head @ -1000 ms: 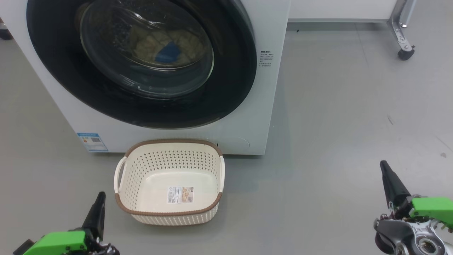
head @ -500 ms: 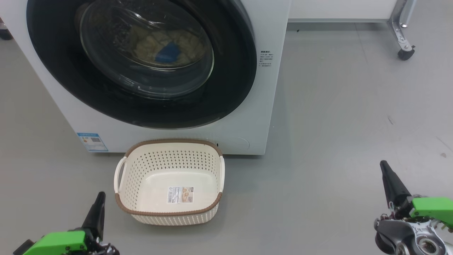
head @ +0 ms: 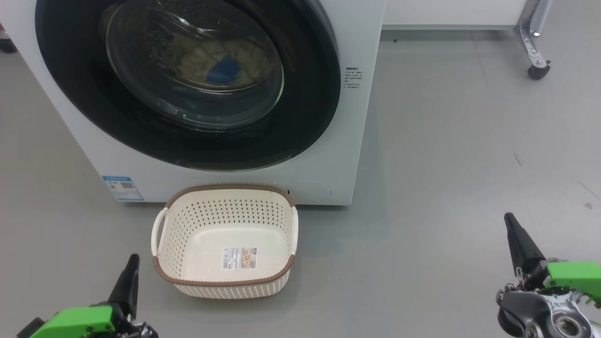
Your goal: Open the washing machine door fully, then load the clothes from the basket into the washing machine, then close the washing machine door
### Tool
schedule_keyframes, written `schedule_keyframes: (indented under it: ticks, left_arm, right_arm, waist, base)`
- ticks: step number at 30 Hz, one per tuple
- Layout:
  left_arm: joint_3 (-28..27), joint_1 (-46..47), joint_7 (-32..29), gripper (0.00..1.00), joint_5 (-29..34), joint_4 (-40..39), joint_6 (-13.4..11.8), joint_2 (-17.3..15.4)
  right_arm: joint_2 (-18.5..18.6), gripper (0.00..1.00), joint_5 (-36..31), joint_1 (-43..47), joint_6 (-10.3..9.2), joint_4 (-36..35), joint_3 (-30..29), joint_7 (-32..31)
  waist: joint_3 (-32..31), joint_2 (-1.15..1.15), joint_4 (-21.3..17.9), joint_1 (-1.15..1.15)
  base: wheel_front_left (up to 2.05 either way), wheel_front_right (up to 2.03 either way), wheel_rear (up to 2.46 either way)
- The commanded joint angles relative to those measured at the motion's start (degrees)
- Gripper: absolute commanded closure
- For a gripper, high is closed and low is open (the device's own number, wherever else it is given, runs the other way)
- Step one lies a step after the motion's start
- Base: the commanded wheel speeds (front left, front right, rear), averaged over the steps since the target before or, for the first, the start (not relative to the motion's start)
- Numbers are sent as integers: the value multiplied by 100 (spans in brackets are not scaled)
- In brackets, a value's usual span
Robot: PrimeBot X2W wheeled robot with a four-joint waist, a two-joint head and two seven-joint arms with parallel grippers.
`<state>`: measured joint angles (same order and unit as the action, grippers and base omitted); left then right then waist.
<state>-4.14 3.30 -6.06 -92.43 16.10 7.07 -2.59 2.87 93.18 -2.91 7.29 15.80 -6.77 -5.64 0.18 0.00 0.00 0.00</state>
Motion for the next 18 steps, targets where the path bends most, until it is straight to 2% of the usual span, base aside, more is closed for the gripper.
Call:
schedule_keyframes:
  ticks: [1, 18]
  left_arm:
    - [-222, 288, -30, 100, 14, -206, 42, -45]
    - [-227, 288, -34, 100, 18, -206, 42, -41]
  right_arm:
    - [49, 100, -49, -321, 20, -181, 89, -33]
    - [38, 100, -62, -322, 20, -180, 74, -46]
  waist:
    - [0, 0, 0, 0]
    - [0, 0, 0, 0]
  base:
    - [0, 0, 0]
    - [0, 0, 0]
